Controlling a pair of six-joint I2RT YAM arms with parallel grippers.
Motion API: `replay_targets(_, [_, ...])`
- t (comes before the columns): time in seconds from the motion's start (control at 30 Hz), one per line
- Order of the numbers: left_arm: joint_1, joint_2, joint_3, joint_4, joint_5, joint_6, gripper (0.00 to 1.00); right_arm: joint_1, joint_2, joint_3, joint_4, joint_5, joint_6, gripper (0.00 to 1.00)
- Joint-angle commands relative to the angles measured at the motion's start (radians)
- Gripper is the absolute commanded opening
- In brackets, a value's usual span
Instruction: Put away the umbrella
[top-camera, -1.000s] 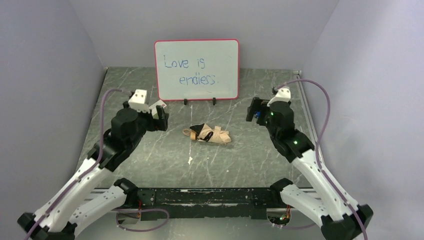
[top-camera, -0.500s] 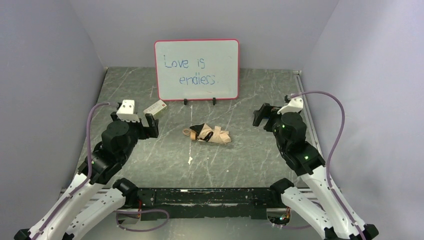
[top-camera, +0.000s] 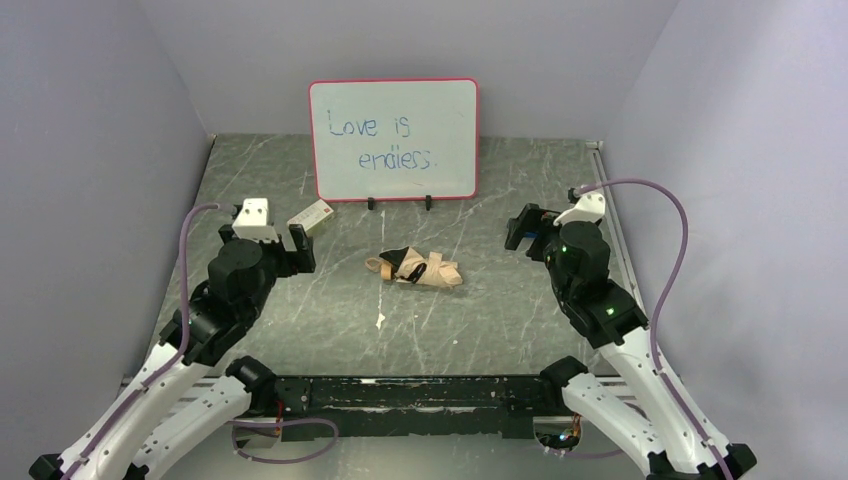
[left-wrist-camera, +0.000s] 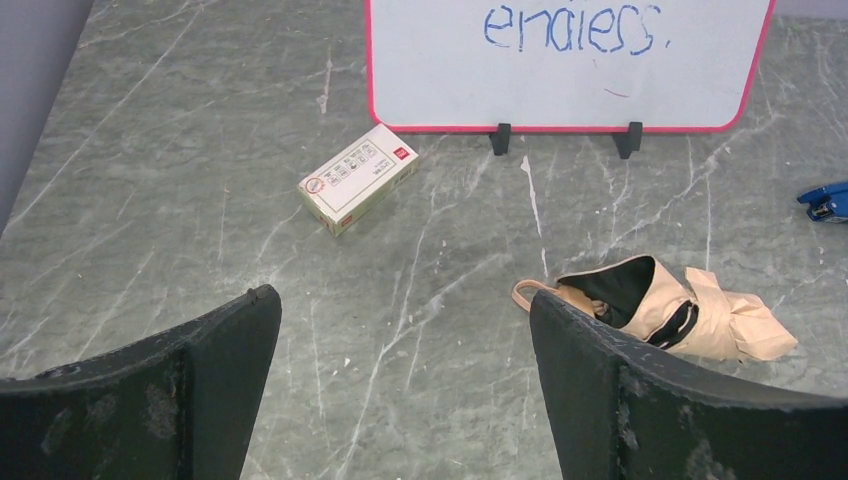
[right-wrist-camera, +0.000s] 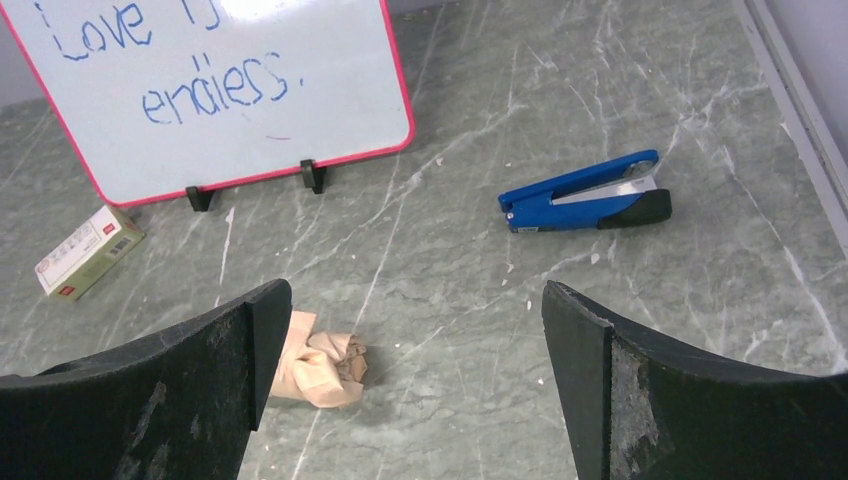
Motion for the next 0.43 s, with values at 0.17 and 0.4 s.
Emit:
replay_targets(0.17, [0.004, 0.0, -0.016, 0.001, -0.036, -0.012, 0.97, -0.005, 0.001, -0.005, 0.012, 0.057, 0.015, 1.0])
replay_targets(0.4, [0.004, 0.008, -0.013, 0.0, -0.034, -0.014, 0.97, -0.004, -0.002, 0.003, -0.004, 0.086, 0.023, 1.0])
